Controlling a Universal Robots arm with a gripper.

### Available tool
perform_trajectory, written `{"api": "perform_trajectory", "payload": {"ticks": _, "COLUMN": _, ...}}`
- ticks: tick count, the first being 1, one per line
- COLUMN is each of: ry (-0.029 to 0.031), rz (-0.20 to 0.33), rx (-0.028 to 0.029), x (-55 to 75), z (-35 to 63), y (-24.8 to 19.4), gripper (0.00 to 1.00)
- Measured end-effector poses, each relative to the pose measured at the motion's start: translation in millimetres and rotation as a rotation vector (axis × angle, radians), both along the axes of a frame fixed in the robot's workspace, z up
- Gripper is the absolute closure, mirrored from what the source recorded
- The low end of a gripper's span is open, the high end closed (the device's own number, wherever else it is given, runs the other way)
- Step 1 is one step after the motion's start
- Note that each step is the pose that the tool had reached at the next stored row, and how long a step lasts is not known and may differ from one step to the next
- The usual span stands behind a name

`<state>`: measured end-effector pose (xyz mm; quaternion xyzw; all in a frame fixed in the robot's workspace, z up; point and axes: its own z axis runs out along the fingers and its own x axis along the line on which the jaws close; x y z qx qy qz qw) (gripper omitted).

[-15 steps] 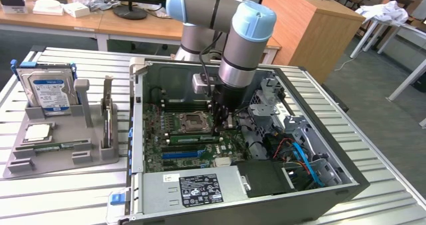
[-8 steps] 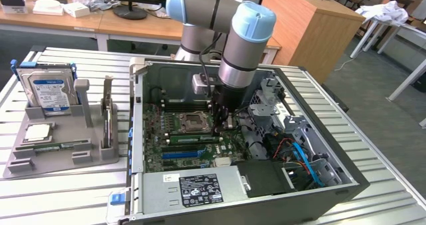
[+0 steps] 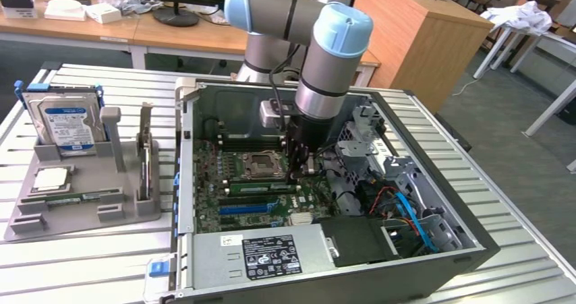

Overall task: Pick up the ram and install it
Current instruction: 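Press down the ram until it locks into place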

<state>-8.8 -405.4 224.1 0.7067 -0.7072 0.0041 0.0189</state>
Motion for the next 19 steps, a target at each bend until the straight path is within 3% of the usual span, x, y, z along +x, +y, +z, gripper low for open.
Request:
{"api": "perform_trajectory", "payload": {"ticks": 12, "ry": -0.0004, "rz": 0.0, "rx": 0.0006, "x": -0.5, "z": -1.0, "y": 0.1, "gripper": 0.9}}
{"api": "perform_trajectory", "payload": {"ticks": 16, "ry": -0.0003, "rz": 0.0, "rx": 0.0003, "x": -0.8, "z": 11.2, "y": 0.0, "gripper": 0.9}}
{"api": "perform_trajectory", "payload": {"ticks": 19, "ry": -0.0002, "rz": 0.0, "rx": 0.0002, "x": -1.5, "z": 15.0, "y": 0.0, "gripper": 0.9}}
